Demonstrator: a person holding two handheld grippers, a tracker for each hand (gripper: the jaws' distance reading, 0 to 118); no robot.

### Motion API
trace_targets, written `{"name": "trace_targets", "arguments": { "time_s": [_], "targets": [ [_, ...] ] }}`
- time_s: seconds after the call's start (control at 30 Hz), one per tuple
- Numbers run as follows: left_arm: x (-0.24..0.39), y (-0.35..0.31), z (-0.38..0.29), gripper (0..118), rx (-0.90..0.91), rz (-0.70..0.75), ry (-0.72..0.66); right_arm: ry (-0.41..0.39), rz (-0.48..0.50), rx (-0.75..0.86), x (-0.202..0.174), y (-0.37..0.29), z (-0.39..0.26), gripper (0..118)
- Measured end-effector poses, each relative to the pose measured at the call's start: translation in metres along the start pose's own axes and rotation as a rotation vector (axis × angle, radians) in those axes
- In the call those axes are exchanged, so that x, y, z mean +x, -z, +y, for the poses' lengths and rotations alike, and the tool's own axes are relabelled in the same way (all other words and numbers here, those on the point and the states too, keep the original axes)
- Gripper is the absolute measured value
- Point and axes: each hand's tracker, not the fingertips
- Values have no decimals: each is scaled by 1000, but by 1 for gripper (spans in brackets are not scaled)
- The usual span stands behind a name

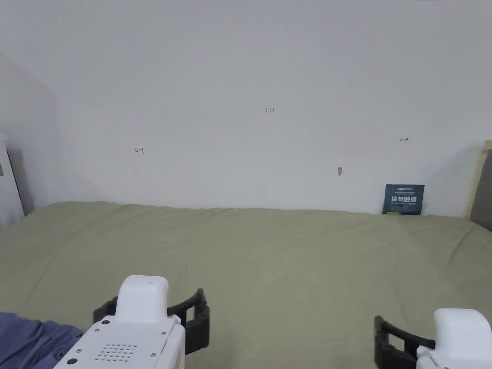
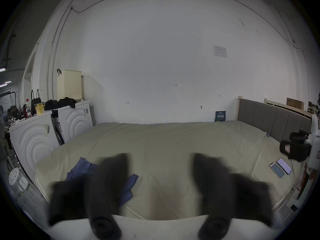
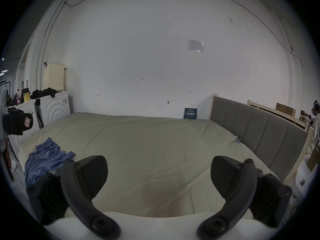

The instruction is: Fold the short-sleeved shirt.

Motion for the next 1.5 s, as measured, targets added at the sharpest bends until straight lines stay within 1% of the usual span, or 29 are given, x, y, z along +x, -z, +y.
{"name": "trace_targets", "arguments": {
  "time_s": [0.03, 0.07, 0.1, 0.17, 0.3, 0.37, 0.43, 0.53, 0.6, 0.63, 0.73, 0.8, 0.97, 1.07, 1.17, 1.23, 1.4, 1.5],
  "targets": [
    [0, 1, -1, 0, -8, 0, 4, 2, -17, 15, 0, -1, 0, 17],
    [1, 5, -2, 0, -21, 13, 7, 6, -40, 17, 0, 0, 0, 1],
    [1, 7, -2, 0, 10, 41, -25, 8, -58, 13, 1, 1, 0, 1],
    [-1, 11, 1, 0, -27, -12, -7, 20, -38, 25, 6, -1, 0, 1],
    [1, 12, -1, 0, -16, 12, 9, 12, -53, 23, 6, -1, -1, 1],
    [-2, 14, -2, 0, -26, -5, -15, 19, -52, 18, 8, -1, -3, 1],
    [-5, 18, -4, 0, -37, -9, -27, 10, -49, 8, 5, 2, -5, 1],
    [-12, 21, -10, 0, -42, 13, -9, -9, -49, -6, -2, 9, -9, 1],
    [-25, 21, -10, 0, -49, 34, -5, -7, -22, -17, -10, 15, -10, 1],
    [-34, 18, -13, 0, -56, 66, -9, -6, -8, -22, -17, 18, -10, 1],
    [-71, 9, -16, 0, -77, 155, -33, -21, 86, -24, -51, 32, -9, 1],
    [-98, -3, -21, 0, -91, 232, -35, -26, 166, -25, -81, 40, -6, 1],
    [-171, -48, -30, 0, -124, 436, -78, -57, 403, -23, -171, 52, -2, 1],
    [-203, -73, -35, 0, -139, 519, -117, -62, 499, -26, -208, 51, -3, 1],
    [-225, -87, -43, 0, -161, 541, -123, -81, 539, -29, -231, 52, -8, 1],
    [-230, -89, -46, 0, -176, 568, -118, -93, 549, -39, -238, 56, -10, 1],
    [-239, -73, -50, 0, -191, 548, -139, -109, 545, -53, -235, 61, -11, 1],
    [-246, -46, -58, 0, -247, 498, -153, -128, 536, -69, -230, 65, -15, 1]
  ]
}}
